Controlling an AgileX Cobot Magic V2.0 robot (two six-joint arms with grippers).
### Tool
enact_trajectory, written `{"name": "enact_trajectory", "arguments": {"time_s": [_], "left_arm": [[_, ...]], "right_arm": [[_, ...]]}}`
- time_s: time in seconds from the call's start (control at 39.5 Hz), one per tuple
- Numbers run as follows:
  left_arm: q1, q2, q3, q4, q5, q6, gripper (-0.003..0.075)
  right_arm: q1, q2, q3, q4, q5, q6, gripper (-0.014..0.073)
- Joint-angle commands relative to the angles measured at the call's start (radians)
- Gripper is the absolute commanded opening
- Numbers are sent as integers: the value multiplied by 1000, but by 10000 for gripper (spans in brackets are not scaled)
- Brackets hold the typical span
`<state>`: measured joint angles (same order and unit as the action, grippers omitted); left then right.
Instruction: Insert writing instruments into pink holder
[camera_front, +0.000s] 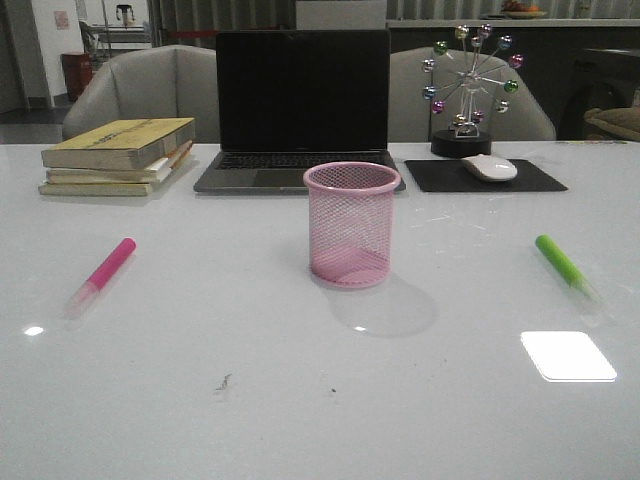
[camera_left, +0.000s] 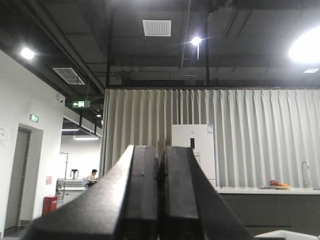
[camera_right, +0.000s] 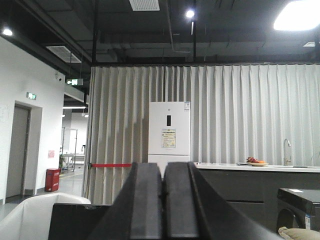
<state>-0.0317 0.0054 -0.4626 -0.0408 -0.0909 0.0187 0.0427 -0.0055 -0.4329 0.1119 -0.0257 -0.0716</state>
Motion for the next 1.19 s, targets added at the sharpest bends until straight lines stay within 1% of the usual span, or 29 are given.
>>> {"name": "enact_trajectory", "arguments": {"time_s": [0.0,0.18,0.25,0.43,0.48,0.68,0.76,0.94,1.01,1.16], "left_arm": [[-1,75,-110,17,41,-7,92],[-1,221,-246,18,241,-7,92],[-1,281,-277,18,287,-7,92],[-1,421,-288,14,338,-7,92],[-1,469,-288,6,381,-7,92],[-1,618,-288,-11,540,-7,92],[-1,655,-288,-11,561,-7,92],[-1,680,-288,-12,561,-7,103],[-1,680,-288,-12,561,-7,145],[-1,680,-288,-12,561,-7,305]], "right_arm": [[-3,65,-100,-2,46,0,29],[-3,217,-230,-2,236,0,29],[-3,283,-267,-2,285,0,29],[-3,434,-284,-2,315,0,29],[-3,480,-284,-2,337,0,29],[-3,599,-283,-2,517,0,29],[-3,633,-283,-2,566,0,29],[-3,661,-283,-2,603,0,38],[-3,663,-283,-2,607,0,82],[-3,663,-283,-8,607,0,320]]}}
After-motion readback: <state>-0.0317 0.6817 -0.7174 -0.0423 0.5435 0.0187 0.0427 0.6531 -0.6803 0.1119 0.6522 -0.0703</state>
